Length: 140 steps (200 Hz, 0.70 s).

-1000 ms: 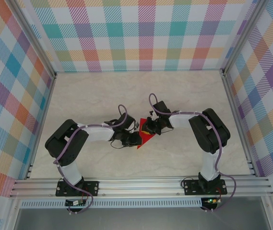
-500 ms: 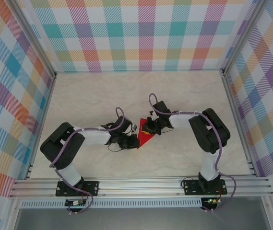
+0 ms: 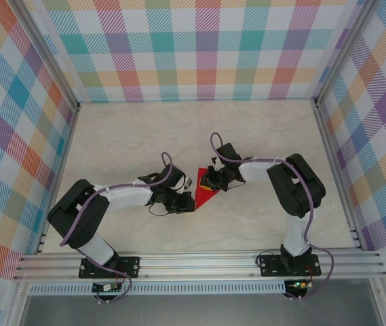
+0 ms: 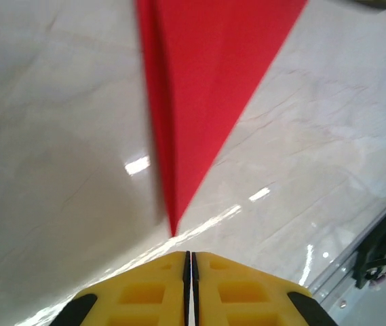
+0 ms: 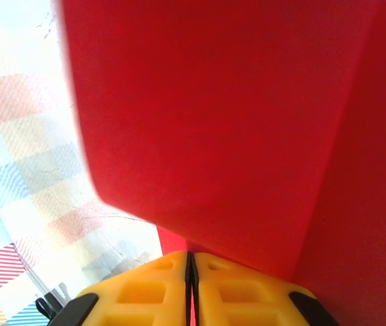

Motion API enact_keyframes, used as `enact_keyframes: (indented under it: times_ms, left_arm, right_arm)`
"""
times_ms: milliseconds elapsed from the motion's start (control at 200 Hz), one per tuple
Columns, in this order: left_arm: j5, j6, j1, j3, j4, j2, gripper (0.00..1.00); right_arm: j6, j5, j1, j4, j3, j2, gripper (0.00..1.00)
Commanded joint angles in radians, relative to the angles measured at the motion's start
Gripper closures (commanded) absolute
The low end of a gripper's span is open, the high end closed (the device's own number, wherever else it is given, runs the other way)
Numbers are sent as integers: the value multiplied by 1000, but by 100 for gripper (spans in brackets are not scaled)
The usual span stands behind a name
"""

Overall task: Fold a paper plane with a square sheet of paper (pick it up from the middle)
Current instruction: Fourth fold the wing at the center of the table.

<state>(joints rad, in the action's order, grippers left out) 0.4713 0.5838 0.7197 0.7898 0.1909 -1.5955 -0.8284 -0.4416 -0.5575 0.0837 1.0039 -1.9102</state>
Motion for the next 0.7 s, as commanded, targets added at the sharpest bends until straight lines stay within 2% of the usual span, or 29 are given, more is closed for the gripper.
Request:
enact_keyframes:
  times_ms: [0,385,565,695]
  left_arm:
    - [-32,19,-4,66,-15,18,88]
    - [-57,35,-9,166,-129,-163,90]
    - [-105,24,-9,165,-90,-227,93]
    - [-166,9,-10,124,-59,-251,99]
  right_arm:
    - [17,121,5,148,-32,-64,88]
    - [18,115,5,144,-34,-63,88]
    - [9,44,13,93,-38,-54,88]
    - [27,63,14,135,-6,-30,87]
